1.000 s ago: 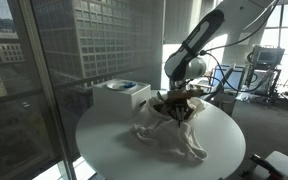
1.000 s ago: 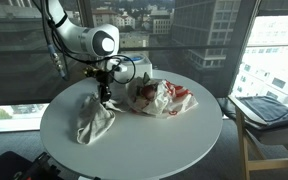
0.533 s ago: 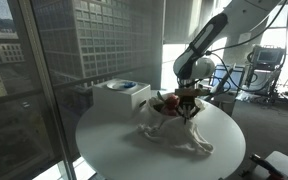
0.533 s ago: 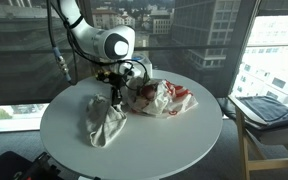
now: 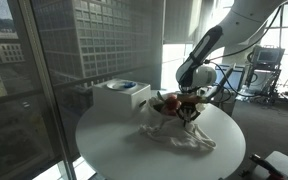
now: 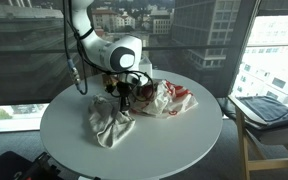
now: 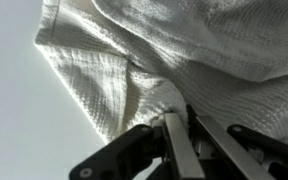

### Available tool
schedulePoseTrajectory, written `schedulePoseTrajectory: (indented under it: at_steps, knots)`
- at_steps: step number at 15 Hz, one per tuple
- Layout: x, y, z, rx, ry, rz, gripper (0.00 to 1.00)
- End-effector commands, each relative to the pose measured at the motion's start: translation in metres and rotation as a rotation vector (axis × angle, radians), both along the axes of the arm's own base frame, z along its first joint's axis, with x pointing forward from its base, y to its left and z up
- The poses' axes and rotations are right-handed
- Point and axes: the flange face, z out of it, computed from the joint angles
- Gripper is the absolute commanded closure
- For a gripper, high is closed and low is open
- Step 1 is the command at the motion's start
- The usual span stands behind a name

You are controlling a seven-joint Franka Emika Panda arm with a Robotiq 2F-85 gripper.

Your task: Place the towel over the torch then lift the towel and torch twice.

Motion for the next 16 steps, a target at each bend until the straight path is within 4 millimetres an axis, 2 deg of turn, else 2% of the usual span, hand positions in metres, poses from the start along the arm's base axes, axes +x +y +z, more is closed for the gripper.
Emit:
schedulePoseTrajectory:
  at_steps: [1,5,8,11,13,16]
  knots:
    - [-0.003,0.01,0.014,-0.042,0.007,0.16,0.53]
    - [-0.015,0.025,0.046,-0.069,0.073,0.378,0.22]
    - [-0.009,0.043,0.068,-0.065,0.094,0.541,0.01]
    - [-0.001,0.068,0.074,-0.003,0.071,0.692,0.0]
    - [0.006,0.087,0.069,0.033,0.062,0.798,0.0]
    - [0.018,0.097,0.055,0.039,0.09,0.892,0.01]
